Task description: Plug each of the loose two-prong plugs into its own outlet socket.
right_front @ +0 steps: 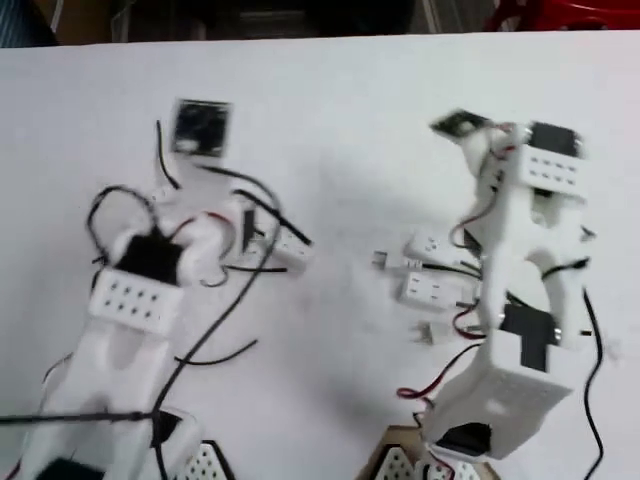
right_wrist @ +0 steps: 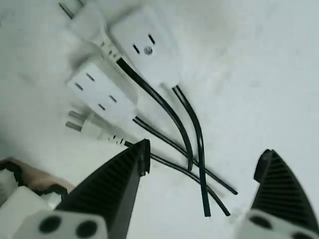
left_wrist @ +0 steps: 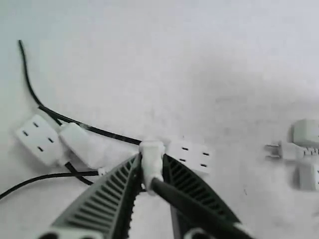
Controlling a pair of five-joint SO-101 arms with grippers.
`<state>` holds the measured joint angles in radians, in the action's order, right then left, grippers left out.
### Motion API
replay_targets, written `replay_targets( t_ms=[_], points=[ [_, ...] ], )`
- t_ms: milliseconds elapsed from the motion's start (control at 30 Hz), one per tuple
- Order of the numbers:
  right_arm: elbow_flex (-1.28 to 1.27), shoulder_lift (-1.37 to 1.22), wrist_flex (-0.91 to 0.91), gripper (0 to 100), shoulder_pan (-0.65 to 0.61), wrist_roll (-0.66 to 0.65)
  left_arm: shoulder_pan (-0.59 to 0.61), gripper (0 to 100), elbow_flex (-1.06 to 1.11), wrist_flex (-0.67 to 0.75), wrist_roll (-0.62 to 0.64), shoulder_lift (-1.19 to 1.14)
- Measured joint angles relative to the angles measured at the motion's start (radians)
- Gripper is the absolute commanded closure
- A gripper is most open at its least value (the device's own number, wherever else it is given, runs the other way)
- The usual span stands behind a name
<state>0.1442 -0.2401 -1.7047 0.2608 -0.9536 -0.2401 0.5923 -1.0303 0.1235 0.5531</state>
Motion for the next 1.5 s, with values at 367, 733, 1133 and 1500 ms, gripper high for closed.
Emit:
replay_targets(
  t_ms=[367,733,1133,1500],
  points=[
    [-0.19,0.0,0.029,66.6,0.295,-0.293,-0.18,98,-0.727,-0.485,-0.173,-0.706],
    [-0.339,0.0,0.232,66.6,0.399,-0.325,-0.204,98,-0.991,-0.539,-0.196,-1.051],
    [-0.348,0.0,0.245,66.6,0.396,-0.325,-0.204,98,-0.993,-0.539,-0.107,-1.073],
    [-0.348,0.0,0.245,66.6,0.396,-0.325,-0.178,98,-0.853,-0.362,-0.107,-1.054]
  ],
)
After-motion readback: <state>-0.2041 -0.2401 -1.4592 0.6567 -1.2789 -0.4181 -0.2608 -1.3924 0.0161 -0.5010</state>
